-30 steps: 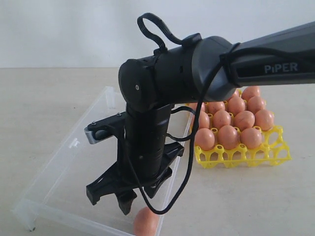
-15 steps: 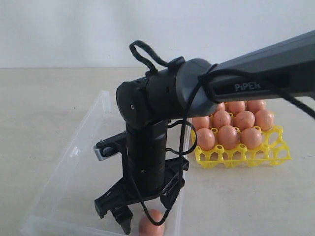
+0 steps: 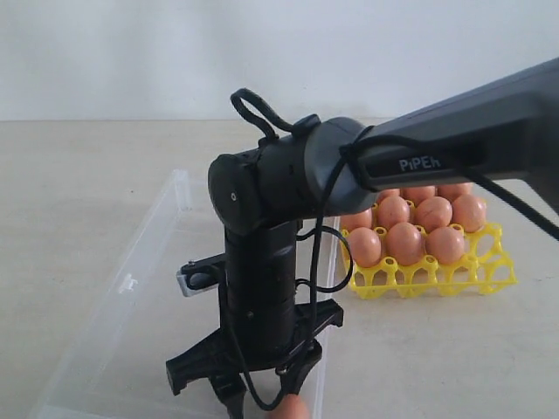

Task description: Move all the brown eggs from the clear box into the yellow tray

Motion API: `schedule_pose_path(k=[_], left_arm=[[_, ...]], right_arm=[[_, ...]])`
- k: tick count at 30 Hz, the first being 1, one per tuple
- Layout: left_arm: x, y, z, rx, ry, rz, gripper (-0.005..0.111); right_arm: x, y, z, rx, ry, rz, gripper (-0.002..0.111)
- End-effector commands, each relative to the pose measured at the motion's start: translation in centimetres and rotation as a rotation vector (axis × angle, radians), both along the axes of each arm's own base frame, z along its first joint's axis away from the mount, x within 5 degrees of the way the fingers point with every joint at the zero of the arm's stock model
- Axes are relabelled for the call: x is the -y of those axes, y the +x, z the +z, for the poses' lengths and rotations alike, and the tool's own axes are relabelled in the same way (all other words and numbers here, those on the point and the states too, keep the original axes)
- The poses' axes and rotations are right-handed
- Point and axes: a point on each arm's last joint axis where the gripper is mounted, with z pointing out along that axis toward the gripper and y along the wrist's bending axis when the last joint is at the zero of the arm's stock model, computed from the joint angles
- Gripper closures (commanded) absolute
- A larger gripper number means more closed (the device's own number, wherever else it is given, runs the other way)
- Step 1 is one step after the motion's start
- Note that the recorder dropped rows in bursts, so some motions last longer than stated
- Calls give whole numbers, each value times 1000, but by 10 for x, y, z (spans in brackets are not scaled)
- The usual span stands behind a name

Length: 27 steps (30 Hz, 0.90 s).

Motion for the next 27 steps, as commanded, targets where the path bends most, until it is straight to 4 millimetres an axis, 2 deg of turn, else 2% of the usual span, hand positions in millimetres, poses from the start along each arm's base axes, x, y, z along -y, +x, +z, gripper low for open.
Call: schedule_pose_path(k=[1,6,11,14,16,18,20,22,25,27], left_arm=[[0,0,0,0,-11,-1,111],[0,0,0,0,-11,-1,111],[0,0,0,0,-11,-1,111],[0,0,0,0,-11,-1,111],[0,0,0,0,-11,-1,111],[0,0,0,0,-11,-1,111],[0,0,0,0,-11,-1,111],[0,0,0,0,-11,-1,111],[0,0,0,0,-11,-1,111],[0,0,0,0,-11,-1,111]], right_arm=[[-1,0,-7,-18,4,-9,53],[-18,15,5,109,139,66,53],[-42,37,39,263,295,95,53],[-46,36,62,204,279,122,54],[-45,28,75,95,252,148,62],[-46,26,88,100,295,148,78],[-43,25,100,152,325,259,92],[-39,27,102,209,318,395,100],[-32,36,100,249,286,452,107],[-30,38,101,246,293,441,107]])
